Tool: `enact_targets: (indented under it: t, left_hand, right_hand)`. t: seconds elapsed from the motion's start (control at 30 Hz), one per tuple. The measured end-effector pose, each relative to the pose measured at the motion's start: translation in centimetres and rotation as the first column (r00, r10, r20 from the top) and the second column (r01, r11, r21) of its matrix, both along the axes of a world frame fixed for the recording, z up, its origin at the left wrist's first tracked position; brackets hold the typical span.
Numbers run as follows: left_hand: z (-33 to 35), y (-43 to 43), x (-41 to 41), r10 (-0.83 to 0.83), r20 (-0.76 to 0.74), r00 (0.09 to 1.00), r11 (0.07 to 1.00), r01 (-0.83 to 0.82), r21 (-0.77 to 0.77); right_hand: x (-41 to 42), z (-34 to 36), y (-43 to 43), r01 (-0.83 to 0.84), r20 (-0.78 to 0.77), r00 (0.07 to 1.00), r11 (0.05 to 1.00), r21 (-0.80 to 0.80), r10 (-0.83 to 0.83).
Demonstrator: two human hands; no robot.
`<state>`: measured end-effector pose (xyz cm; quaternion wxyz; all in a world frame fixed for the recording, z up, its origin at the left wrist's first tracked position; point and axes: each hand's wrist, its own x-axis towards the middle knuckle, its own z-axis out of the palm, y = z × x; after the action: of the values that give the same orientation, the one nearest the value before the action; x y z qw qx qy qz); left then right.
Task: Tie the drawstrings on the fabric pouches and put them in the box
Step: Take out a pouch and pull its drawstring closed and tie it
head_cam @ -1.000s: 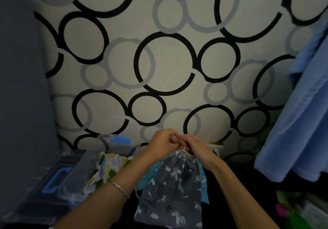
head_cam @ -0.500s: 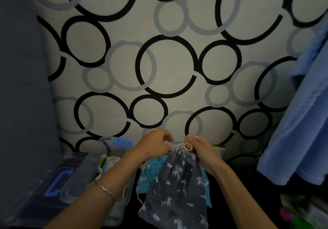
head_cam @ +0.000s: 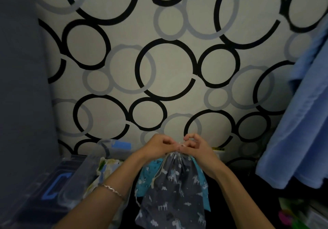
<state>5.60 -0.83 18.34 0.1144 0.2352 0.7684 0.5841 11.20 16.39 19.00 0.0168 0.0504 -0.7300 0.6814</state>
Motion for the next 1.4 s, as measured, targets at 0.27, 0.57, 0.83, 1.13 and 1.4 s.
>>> enact_targets:
  t: [0.27,0.57,0.83,1.13,1.4]
  left_hand:
    - [1.2,-0.5,0.8,-0.114,-0.021,0.993,0.991,0.112,-0.078]
    - [1.2,-0.5,0.2,0.032,-0.187,0.982,0.999,-0.038,-0.028]
    - [1.2,-0.5,0.3,0.005,-0.086,0.996,1.000,-0.004,0.007]
    - [0.6,-0.3,0.7,-0.050,0.159,0.986,0.987,0.025,0.156]
    - [0.4,-0.3,0.9,-0.156,0.314,0.937,0.951,0.057,0.304]
  right_hand:
    - [0.1,0.1,-0.3,0.216,-0.326,0.945,0.825,0.522,-0.041]
    - [0.4,1.4,0.3,-0.043,0.015,0.999,0.967,0.251,0.041]
    - [-0.2,0.5,0.0,-0.024,0.127,0.991,0.992,-0.122,0.040]
    - [0.1,0.4,-0.8,0.312,-0.339,0.917,0.905,0.289,-0.208]
    - [0.5,0.7,-0.8,0.352,-0.446,0.891,0.758,0.549,-0.091]
